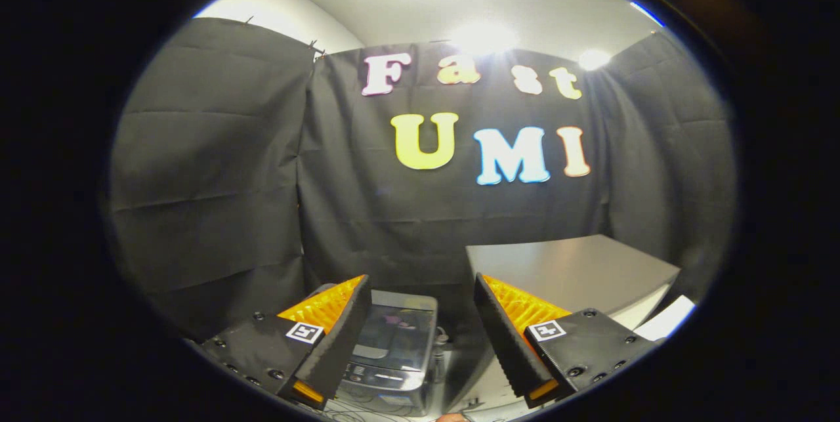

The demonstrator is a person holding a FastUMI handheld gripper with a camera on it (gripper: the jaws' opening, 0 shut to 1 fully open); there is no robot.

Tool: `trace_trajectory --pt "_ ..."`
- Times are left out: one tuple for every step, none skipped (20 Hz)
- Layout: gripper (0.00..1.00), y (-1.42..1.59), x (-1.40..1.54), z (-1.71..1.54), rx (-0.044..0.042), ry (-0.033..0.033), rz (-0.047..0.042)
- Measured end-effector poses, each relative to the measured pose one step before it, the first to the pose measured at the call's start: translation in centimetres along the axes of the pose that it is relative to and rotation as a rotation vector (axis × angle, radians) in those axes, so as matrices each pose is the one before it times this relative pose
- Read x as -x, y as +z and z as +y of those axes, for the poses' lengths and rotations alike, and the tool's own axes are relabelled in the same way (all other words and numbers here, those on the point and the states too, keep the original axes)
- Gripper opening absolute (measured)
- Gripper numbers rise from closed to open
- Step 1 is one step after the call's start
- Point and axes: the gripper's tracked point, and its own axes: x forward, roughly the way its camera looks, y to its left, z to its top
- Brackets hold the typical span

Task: Put the clothes into the washing machine and then close the washing machine lid.

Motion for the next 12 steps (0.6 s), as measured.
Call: trace_trajectory --pt "0.98 0.145 0.865 -1.210 0.00593 -0.02201 -0.00769" --pt "0.98 0.207 0.636 -0.908 -0.00436 -0.01160 -0.01152" --pt "0.98 0.001 0.539 -0.828 -0.00352 -0.01381 -0.00537" --pt "0.98 -0.227 0.665 -0.944 -0.00381 -0.01408 0.00063" --pt "0.97 -0.327 0.511 -0.772 -0.00668 -0.01210 0.00499" --pt "0.97 -0.148 0.410 -0.498 -0.00597 -0.00774 0.00025" --pt "0.97 -0.081 0.528 -0.500 0.00034 -0.00757 -0.00525" --pt "0.98 0.077 0.395 -0.474 0.00216 -0.00711 -0.00598" --pt "0.98 0.092 0.374 -0.340 0.00901 -0.00482 -0.00652" --pt "0.98 0.107 0.230 -0.433 0.00661 -0.00506 -0.00578" --pt "0.98 0.381 0.293 -0.172 0.00357 -0.00344 -0.01201" --pt "0.98 0.324 0.208 -0.200 0.00411 -0.00251 -0.00919"
